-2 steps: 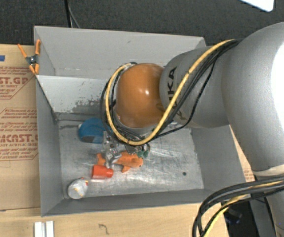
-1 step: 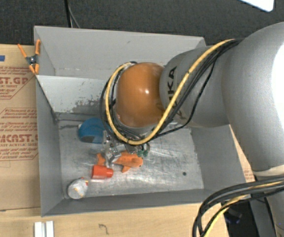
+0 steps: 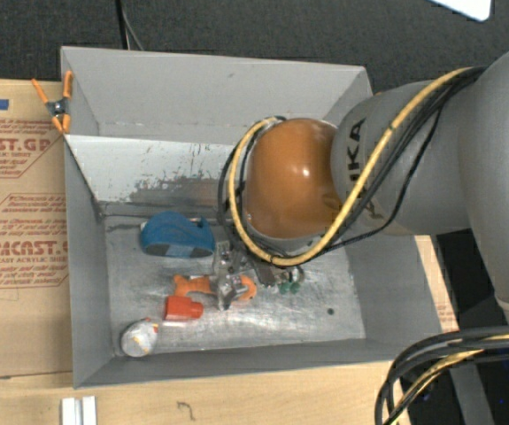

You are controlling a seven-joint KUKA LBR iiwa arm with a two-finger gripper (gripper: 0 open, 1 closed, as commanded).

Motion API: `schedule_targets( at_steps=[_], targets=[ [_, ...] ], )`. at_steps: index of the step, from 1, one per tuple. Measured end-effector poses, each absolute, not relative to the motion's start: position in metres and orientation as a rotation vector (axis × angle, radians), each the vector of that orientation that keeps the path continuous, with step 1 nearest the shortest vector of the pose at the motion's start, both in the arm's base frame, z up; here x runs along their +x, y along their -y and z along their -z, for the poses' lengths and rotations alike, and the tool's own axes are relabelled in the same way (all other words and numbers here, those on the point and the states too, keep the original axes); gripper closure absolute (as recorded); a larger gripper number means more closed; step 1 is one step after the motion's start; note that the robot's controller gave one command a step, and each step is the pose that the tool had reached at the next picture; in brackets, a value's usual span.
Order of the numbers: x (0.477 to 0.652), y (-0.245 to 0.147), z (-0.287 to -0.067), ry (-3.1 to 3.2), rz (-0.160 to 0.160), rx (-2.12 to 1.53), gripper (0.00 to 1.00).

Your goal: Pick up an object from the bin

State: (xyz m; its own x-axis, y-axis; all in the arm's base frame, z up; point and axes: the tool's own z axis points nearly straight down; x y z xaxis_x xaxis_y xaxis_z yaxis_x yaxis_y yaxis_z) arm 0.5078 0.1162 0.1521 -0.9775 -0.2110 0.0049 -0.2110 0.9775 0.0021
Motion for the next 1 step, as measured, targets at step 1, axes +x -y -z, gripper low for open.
schedule_targets(
  at_steps=[1],
  targets=[
    [0.4997, -0.0982, -0.1895, 3.113, 0.0, 0.421, 1.0]
  ],
)
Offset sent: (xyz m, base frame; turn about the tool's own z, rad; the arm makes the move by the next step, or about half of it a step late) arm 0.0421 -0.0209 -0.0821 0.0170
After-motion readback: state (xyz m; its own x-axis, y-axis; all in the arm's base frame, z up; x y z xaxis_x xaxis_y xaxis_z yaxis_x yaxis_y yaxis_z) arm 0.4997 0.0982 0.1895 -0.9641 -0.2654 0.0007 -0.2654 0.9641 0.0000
